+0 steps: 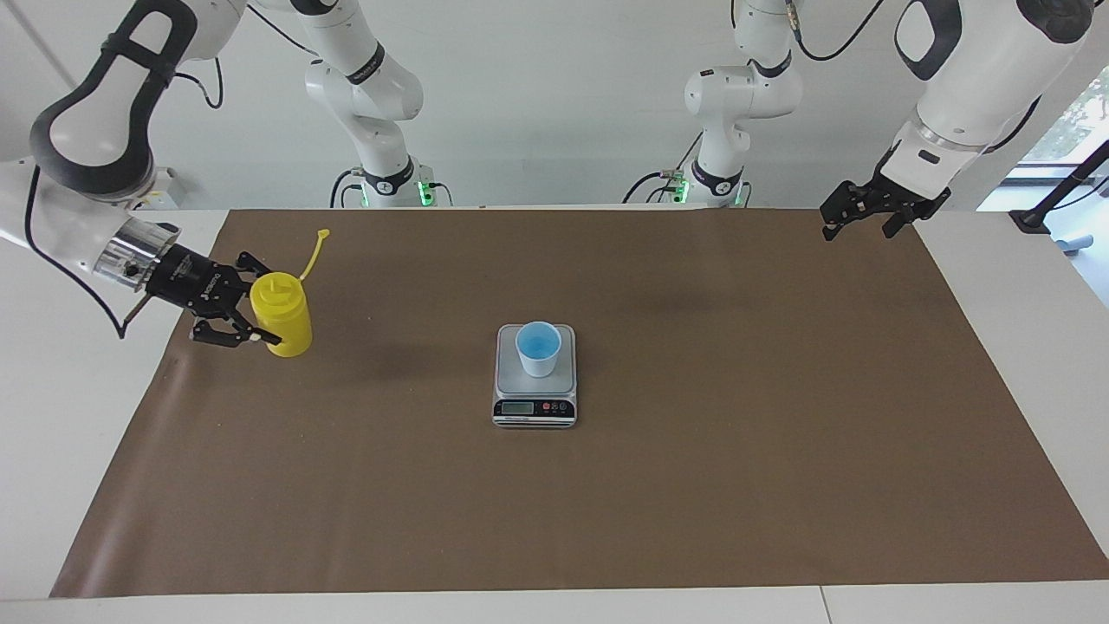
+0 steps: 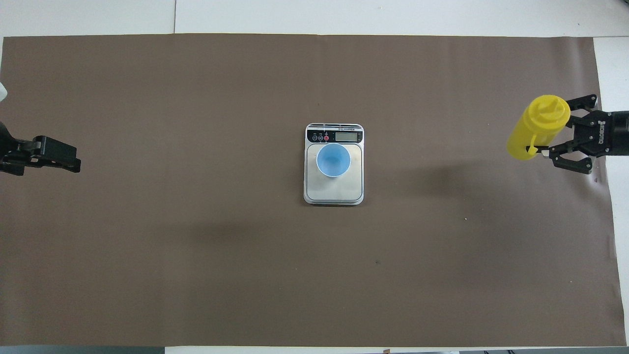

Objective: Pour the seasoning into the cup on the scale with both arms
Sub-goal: 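Raise the bottle upright and carry it back with the right gripper, then lower the bottle onto the table and open the right gripper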

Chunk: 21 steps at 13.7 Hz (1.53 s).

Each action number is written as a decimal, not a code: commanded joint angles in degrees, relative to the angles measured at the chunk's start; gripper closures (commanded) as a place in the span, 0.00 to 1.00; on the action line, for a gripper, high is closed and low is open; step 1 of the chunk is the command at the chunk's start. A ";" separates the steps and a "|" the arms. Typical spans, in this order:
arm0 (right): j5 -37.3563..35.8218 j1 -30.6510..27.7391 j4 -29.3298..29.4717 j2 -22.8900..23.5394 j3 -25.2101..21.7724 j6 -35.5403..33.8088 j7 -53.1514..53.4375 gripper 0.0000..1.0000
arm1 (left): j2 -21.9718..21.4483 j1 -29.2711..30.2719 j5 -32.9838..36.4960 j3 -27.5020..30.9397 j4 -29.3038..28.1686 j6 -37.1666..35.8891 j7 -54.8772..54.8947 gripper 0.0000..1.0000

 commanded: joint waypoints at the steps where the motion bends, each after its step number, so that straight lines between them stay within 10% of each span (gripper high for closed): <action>1: 8.16 -5.04 -9.53 -0.48 1.00 0.67 -11.49 1.00 | -1.16 0.55 -0.65 -0.01 -1.24 -0.33 0.63 0.00; 7: 14.68 -7.34 -13.04 6.75 1.00 -1.10 -29.86 1.00 | -1.16 0.55 -0.65 -0.01 -1.24 -0.33 0.63 0.00; 19: 17.15 -8.74 -13.66 11.77 1.00 -1.98 -33.57 1.00 | -1.16 0.55 -0.74 -0.01 -1.24 -0.33 0.72 0.00; 20: 17.24 -8.74 -13.66 11.77 1.00 -1.98 -33.57 0.41 | -1.16 0.55 -0.65 -0.01 -1.24 -0.33 0.63 0.00; 21: 17.24 -8.74 -13.66 11.77 1.00 -2.07 -33.57 0.17 | -1.16 0.55 -0.73 -0.01 -1.24 -0.33 0.63 0.00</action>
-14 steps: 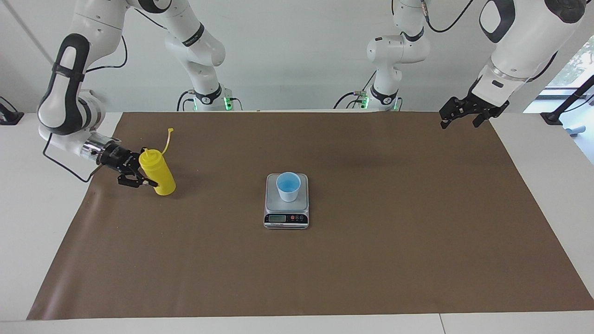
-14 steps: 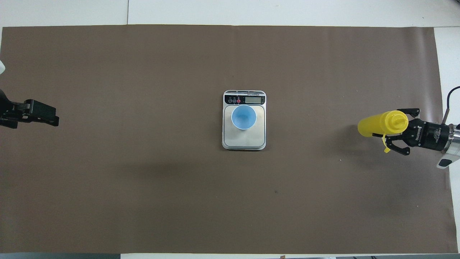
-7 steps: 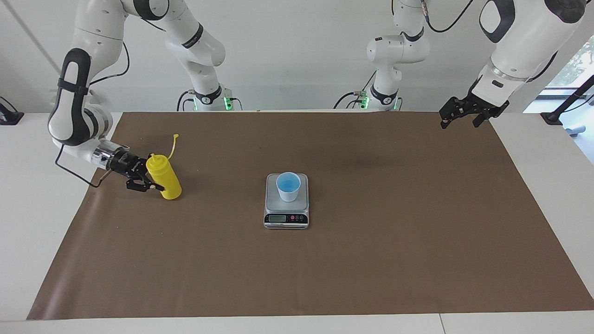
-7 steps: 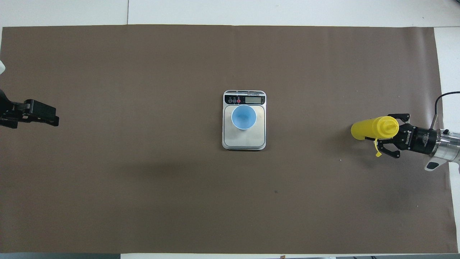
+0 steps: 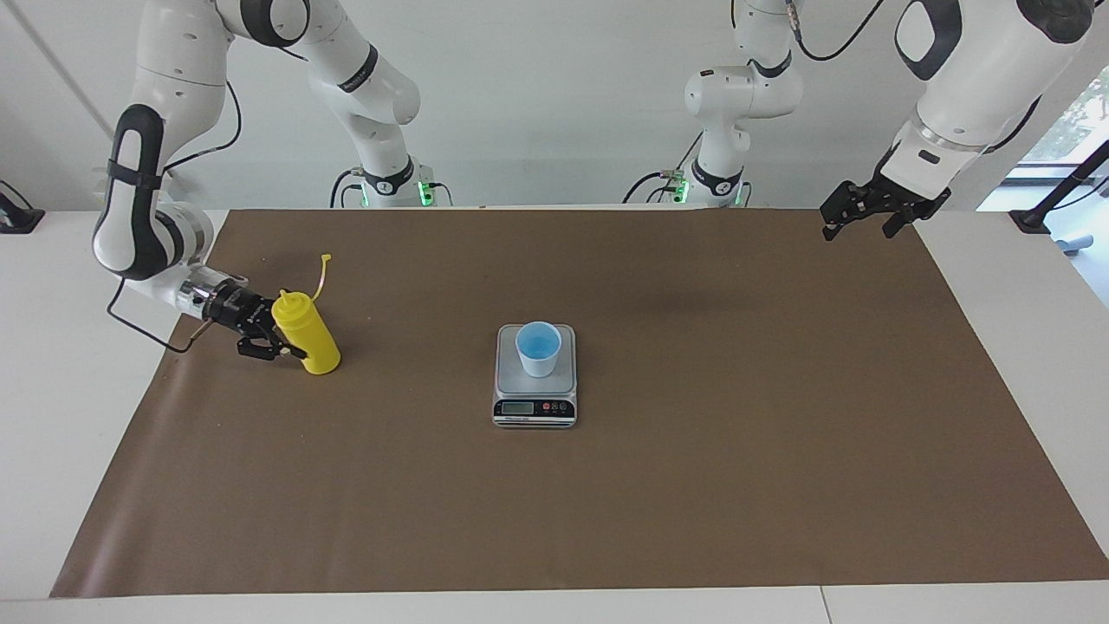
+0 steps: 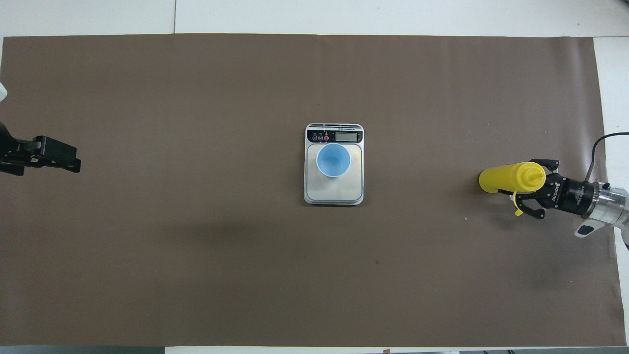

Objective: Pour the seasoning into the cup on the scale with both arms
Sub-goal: 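Lower the bottle onto the table and open the right gripper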

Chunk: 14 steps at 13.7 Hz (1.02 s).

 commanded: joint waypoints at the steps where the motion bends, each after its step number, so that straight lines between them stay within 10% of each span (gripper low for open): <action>1: 1.38 -1.06 -0.34 0.08 0.77 -0.58 -1.89 0.00 | -1.16 0.55 -0.74 -0.01 -1.24 -0.33 0.63 0.00; 9: -13.10 -6.85 5.44 1.13 0.50 -1.27 -5.05 0.00 | -1.16 0.55 -0.74 -0.01 -1.24 -0.33 0.72 0.00; 14: -25.49 -8.35 22.91 0.96 0.33 -11.98 2.14 0.00 | -1.16 0.55 -0.65 -0.01 -1.24 -0.33 0.72 0.00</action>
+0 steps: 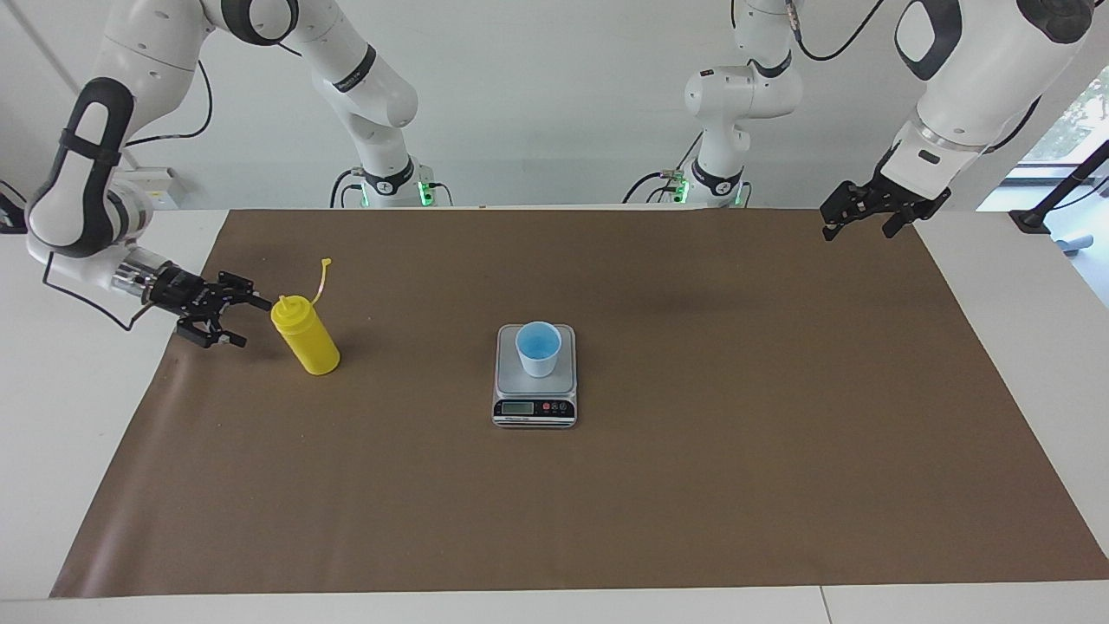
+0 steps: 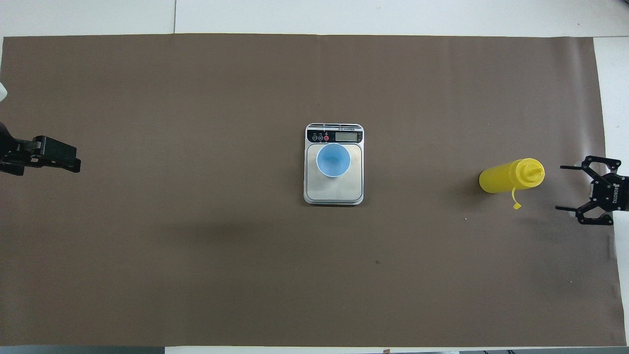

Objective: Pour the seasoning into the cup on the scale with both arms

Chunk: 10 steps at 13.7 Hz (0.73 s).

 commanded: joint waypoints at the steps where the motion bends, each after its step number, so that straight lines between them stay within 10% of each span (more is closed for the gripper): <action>1: -6.29 -0.88 9.62 -1.05 0.46 -5.60 3.75 0.00 | -1.16 0.55 -0.65 -0.01 -1.24 -0.33 0.63 0.00; 4: -19.52 4.54 17.78 -7.57 1.60 -8.14 3.06 0.00 | -1.16 0.55 -0.65 -0.01 -1.24 -0.33 0.63 0.00; 10: -23.70 9.74 22.03 -13.54 4.94 -10.80 -1.23 0.00 | -1.16 0.55 -0.73 -0.01 -1.24 -0.33 0.72 0.00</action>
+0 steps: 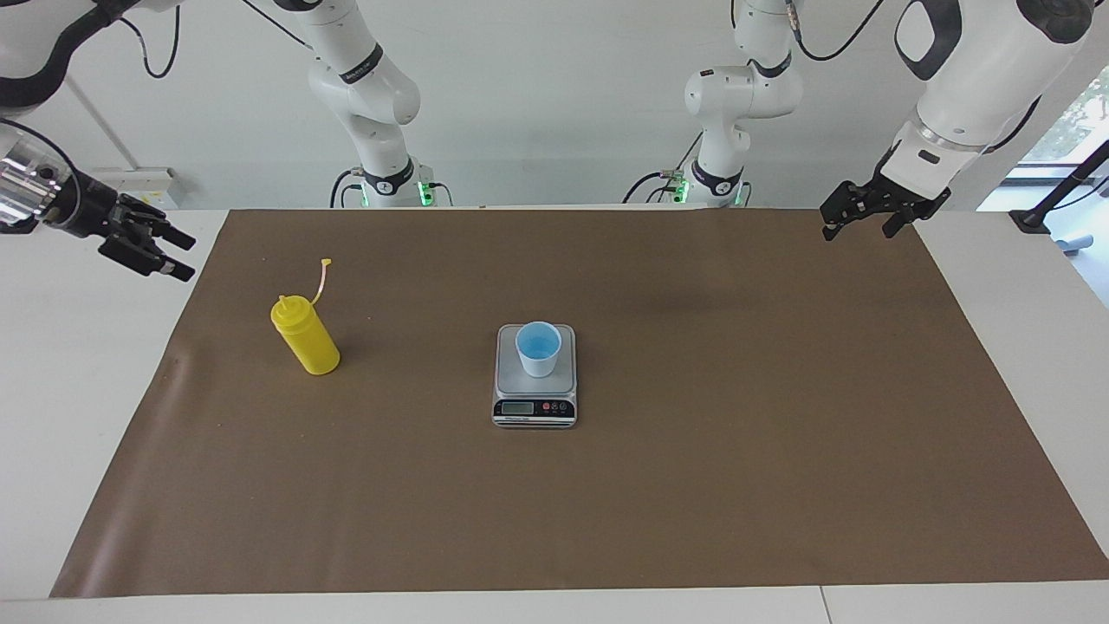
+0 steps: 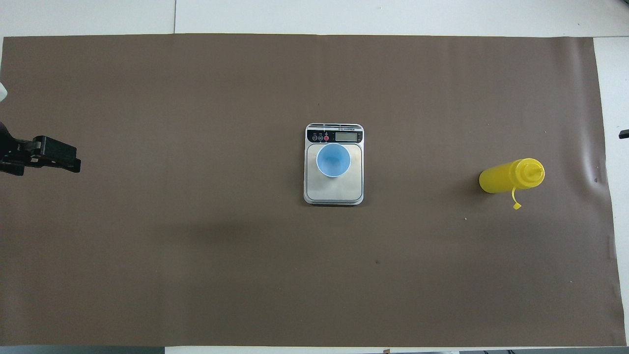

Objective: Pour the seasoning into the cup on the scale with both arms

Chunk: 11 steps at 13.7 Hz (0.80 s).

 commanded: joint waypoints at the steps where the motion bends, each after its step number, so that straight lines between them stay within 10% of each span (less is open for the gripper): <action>1: -7.38 5.29 0.67 -3.90 1.25 0.05 -5.30 0.00 | -1.16 0.55 -0.74 -0.01 -1.24 -0.32 0.63 0.00; 11: -28.16 23.34 -3.46 -11.03 -1.47 4.71 -19.03 0.00 | -1.16 0.55 -0.73 -0.01 -1.24 -0.32 0.63 0.00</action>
